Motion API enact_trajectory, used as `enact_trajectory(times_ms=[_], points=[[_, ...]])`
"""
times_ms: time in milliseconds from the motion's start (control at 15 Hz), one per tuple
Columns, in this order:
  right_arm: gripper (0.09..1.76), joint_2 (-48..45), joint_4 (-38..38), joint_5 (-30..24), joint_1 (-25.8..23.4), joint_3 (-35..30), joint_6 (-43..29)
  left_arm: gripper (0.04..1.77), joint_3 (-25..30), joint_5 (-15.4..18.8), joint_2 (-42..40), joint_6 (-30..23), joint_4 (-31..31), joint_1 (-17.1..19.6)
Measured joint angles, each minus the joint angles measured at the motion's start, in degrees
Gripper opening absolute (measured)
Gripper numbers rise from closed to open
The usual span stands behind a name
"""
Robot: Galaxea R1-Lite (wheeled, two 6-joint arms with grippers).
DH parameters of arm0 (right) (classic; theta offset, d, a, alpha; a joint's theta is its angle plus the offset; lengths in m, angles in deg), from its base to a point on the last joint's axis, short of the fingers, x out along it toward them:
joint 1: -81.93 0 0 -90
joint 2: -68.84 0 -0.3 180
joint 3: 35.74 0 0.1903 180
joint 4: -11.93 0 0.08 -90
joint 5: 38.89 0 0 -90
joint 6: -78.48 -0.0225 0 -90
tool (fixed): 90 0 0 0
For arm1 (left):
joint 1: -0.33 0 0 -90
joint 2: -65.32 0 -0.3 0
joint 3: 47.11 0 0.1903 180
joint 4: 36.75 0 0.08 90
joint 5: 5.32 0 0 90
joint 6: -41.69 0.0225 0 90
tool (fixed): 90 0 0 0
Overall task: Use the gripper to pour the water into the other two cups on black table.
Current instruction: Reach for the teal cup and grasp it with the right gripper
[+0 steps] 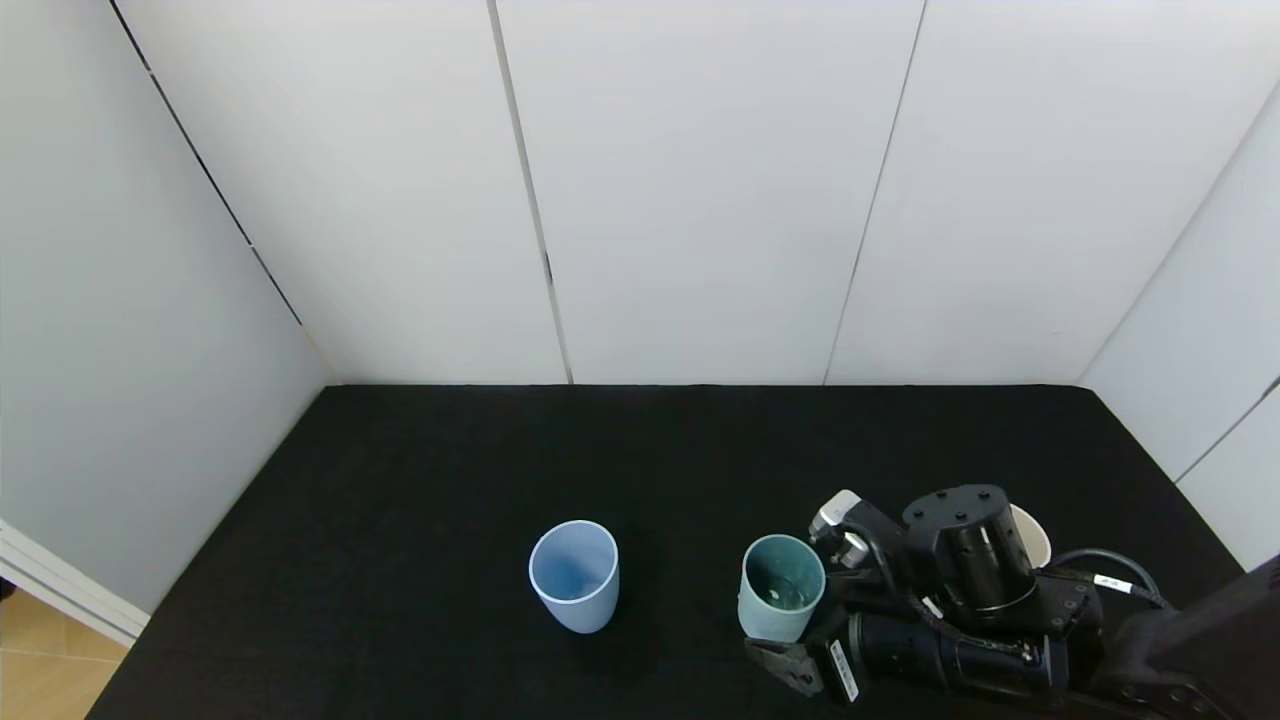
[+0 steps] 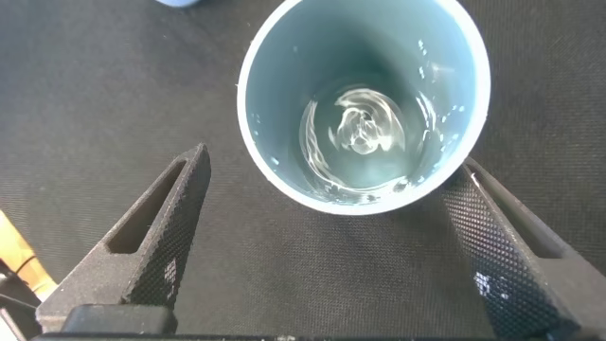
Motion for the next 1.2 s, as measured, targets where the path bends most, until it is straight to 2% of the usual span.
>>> enact_trajectory(times_ms=[200,467,667,933,1067,1200], points=[[1.71,1.44,-2.22,0.04,-0.78,0.13,0.05,1.72,0.00,0.02,0.00,0.00,0.00,0.02],[1.71,4.24,-8.68,2.99,-1.33,-0.33,0.02,1.72,0.00,0.00,0.00,0.00,0.00,0.00],[1.71,6.14,-13.64,3.28,-1.39,-1.52,-0.09,1.72,0.00,0.02,0.00,0.00,0.02,0.02],[1.71,6.64,-19.18,3.29,-0.06,-4.06,-0.57,1.72,0.00,0.02,0.00,0.00,0.02,0.00],[1.71,6.67,-19.53,3.29,0.30,-4.74,-0.57,1.72,0.00,0.00,0.00,0.00,0.02,0.02],[1.42,6.62,-19.57,3.36,0.41,-5.00,-0.59,1.72,0.00,0.02,0.00,0.00,0.02,0.00]])
